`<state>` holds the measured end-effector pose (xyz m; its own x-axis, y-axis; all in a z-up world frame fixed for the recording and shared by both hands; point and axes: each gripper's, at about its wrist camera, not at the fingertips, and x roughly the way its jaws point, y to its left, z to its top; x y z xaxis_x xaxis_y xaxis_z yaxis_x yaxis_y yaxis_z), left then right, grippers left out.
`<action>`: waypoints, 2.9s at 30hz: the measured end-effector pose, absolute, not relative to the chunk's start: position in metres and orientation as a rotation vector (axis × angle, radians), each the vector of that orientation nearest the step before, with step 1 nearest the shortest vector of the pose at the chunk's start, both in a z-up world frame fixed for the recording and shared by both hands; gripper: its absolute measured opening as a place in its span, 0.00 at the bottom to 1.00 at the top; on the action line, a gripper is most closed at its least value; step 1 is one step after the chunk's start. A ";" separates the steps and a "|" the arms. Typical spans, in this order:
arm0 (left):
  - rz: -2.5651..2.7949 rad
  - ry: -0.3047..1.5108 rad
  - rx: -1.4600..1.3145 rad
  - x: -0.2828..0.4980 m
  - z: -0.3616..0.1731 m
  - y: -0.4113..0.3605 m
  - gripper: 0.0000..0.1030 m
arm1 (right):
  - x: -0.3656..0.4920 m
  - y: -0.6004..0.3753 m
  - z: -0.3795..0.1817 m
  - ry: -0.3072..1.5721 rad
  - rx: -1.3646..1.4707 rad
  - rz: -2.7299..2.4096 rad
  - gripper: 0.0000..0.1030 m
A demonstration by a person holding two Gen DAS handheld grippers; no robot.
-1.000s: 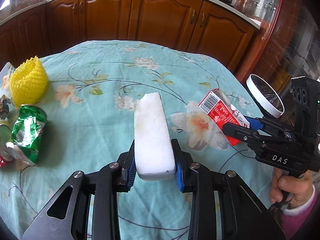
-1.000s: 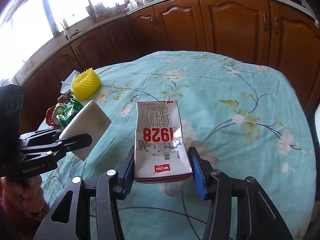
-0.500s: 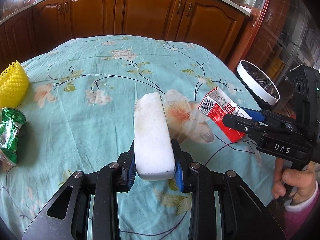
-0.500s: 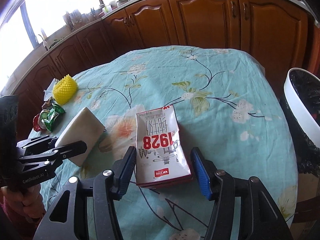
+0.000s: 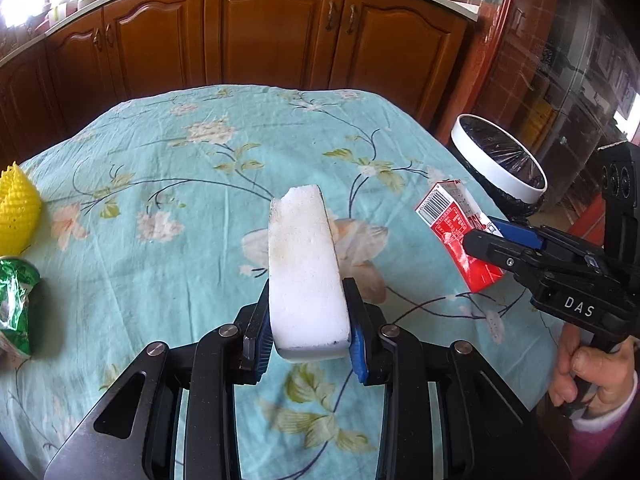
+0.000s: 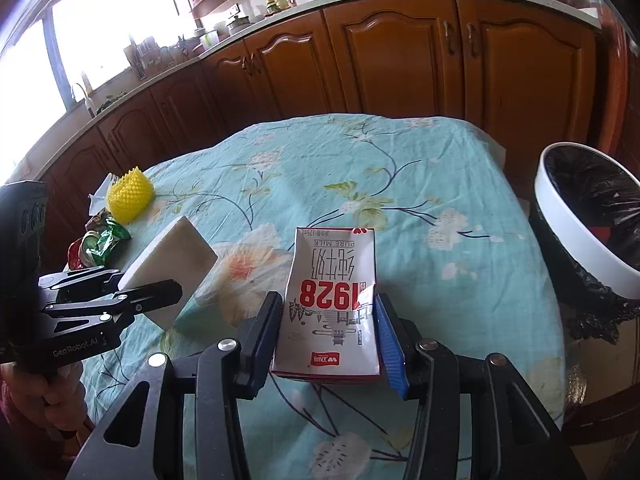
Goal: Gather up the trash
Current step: 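Carry the white foam block and red-and-white carton over the bin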
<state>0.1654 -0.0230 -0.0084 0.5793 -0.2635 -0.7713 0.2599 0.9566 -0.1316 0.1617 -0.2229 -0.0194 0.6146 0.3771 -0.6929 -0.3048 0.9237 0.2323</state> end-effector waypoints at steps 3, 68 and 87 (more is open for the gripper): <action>-0.336 0.895 0.015 0.167 -0.004 -0.041 0.28 | 0.156 -0.242 -0.012 0.799 0.130 0.364 0.46; -0.667 0.851 0.288 0.291 0.051 -0.307 0.29 | 0.211 -0.462 0.029 0.744 0.307 0.021 0.46; -0.653 0.924 0.337 0.322 0.028 -0.347 0.29 | 0.242 -0.485 0.014 0.806 0.316 -0.016 0.46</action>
